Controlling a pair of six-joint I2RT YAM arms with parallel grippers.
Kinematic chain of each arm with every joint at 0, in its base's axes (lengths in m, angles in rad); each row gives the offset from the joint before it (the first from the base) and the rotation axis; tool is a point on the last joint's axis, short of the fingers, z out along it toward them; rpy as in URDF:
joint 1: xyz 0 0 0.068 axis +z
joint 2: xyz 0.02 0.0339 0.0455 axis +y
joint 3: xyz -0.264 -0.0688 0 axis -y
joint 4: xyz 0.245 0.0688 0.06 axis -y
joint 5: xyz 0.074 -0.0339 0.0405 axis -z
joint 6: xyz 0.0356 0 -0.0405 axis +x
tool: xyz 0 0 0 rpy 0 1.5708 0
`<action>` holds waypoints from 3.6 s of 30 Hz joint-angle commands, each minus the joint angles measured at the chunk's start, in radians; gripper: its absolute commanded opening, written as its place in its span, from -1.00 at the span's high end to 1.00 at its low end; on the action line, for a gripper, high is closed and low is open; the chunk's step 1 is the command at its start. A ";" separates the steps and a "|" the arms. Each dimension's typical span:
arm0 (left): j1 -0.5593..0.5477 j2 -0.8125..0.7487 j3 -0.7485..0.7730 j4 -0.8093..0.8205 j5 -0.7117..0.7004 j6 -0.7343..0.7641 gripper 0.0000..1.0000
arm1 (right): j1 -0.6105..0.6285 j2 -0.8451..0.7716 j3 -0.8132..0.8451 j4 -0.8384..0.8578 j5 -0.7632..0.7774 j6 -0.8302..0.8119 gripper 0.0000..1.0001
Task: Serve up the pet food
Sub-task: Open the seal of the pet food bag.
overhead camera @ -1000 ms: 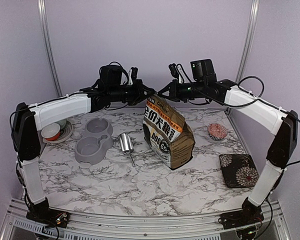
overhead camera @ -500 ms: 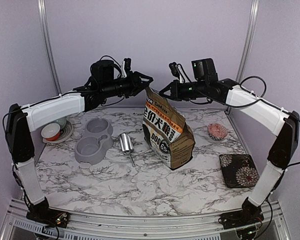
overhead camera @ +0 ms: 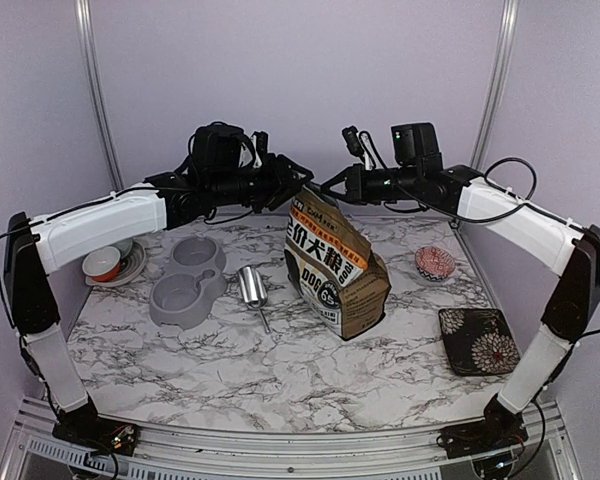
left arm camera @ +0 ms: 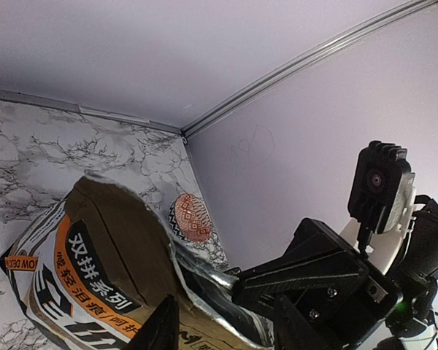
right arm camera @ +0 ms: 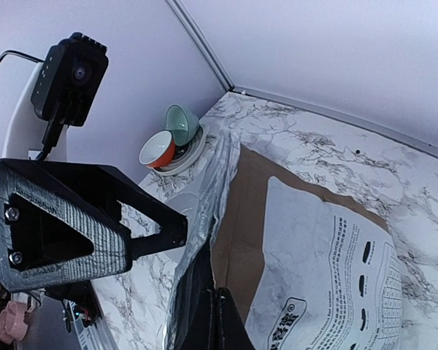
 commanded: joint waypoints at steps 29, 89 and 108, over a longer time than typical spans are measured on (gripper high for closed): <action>-0.049 -0.077 0.091 -0.308 -0.252 0.100 -0.04 | 0.004 -0.124 -0.081 0.101 -0.029 -0.065 1.00; -0.068 0.126 0.144 -0.027 -0.099 0.233 1.00 | 0.037 -0.156 -0.089 -0.075 0.124 -0.177 0.29; -0.061 0.139 0.179 0.001 -0.013 0.450 1.00 | 0.060 -0.123 -0.016 -0.235 0.218 -0.169 0.32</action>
